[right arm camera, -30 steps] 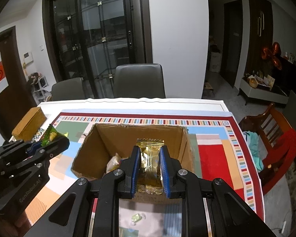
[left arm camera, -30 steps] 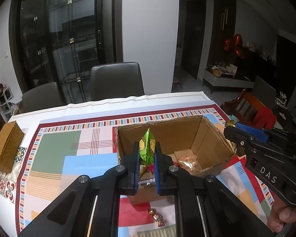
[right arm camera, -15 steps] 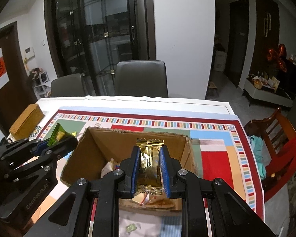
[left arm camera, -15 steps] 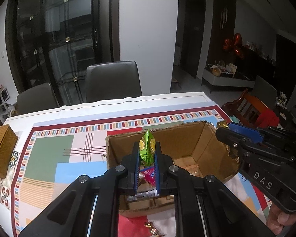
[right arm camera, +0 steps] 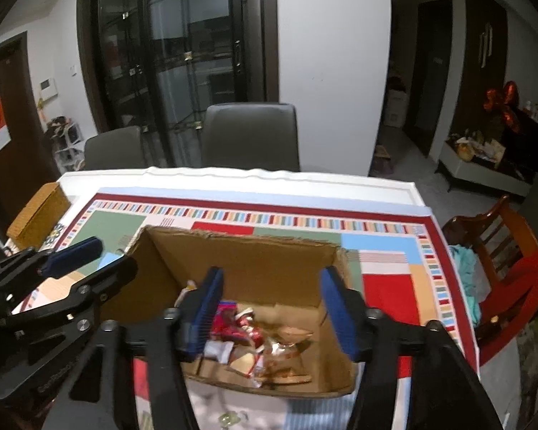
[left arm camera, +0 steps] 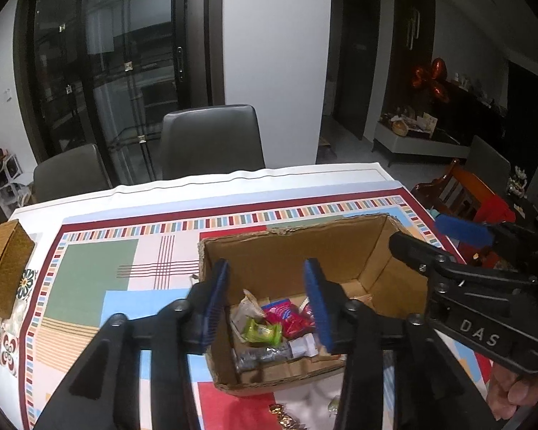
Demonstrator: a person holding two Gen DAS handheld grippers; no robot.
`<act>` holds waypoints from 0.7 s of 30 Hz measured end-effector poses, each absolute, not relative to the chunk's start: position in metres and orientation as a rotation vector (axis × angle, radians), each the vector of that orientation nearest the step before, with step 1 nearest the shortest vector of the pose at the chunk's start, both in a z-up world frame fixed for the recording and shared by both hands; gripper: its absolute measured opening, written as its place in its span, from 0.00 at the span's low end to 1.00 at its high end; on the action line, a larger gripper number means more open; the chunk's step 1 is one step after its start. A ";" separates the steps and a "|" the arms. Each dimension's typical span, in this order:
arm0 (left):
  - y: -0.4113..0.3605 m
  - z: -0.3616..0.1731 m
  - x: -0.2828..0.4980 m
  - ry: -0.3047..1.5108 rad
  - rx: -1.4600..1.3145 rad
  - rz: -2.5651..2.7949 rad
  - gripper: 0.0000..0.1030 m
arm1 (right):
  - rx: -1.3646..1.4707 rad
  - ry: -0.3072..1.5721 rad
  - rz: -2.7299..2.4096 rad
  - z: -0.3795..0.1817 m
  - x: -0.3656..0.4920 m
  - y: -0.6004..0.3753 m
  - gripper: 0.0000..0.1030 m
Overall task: Organize snacks
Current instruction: 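Open both tools to drop the candies into the box, then move both open tools back toward the last candies beside the box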
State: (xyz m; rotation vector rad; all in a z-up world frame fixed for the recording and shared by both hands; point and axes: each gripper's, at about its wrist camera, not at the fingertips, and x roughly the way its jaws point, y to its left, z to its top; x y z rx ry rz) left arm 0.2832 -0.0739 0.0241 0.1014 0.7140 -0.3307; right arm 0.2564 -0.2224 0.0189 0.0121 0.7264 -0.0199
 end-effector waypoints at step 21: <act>-0.055 0.037 0.256 0.679 0.077 -0.288 0.63 | 0.022 0.720 -0.038 0.023 0.229 -0.219 0.67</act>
